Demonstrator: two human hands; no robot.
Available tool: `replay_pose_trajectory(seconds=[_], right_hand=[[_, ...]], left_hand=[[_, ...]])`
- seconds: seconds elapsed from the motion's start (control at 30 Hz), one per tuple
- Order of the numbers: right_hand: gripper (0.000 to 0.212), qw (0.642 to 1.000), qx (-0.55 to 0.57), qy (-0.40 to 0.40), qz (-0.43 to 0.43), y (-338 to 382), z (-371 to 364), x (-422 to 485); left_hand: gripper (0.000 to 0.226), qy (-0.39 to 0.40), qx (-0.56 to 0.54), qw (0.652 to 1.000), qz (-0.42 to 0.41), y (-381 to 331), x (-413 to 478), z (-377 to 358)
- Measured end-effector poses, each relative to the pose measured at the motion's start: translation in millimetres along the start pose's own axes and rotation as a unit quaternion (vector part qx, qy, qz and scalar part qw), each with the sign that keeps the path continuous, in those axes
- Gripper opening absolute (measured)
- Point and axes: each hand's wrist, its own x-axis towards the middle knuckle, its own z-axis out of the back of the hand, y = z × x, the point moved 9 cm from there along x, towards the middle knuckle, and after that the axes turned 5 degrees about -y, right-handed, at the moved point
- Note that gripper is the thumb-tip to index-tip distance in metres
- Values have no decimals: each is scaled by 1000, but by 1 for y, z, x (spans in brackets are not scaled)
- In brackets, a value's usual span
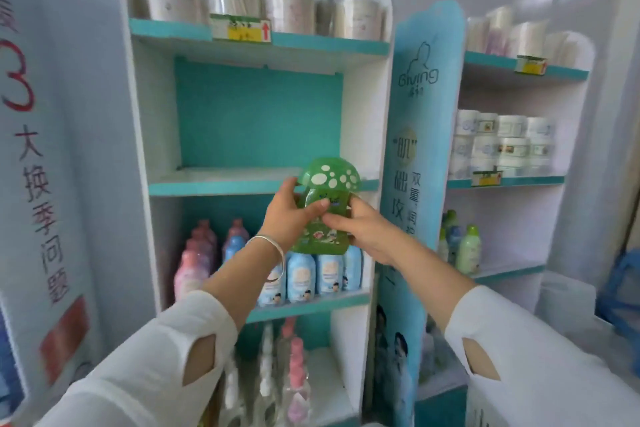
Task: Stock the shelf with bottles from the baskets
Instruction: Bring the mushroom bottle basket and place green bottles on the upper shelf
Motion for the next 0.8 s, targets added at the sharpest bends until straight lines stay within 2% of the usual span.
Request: replay_pose_trajectory(seconds=[0.13,0.2,0.33,0.53,0.8], right_hand=[[25,998,32,16,58,51,-52,46],[24,996,34,19,75,69,-73,73],[25,996,31,8,89,92,-100,129],[37,999,-24,20,35,79,-128,209],[46,998,-63,29,-9,69,-149,276]], left_hand=[[53,-66,47,996,-46,-31,28,65],[61,-109,129,983,-66,-43,44,94],[54,-140,274,948,-75,-48,82,125],[37,-158,328,931,5,-16,143,155],[38,-149,344,924,76,8,195,177]])
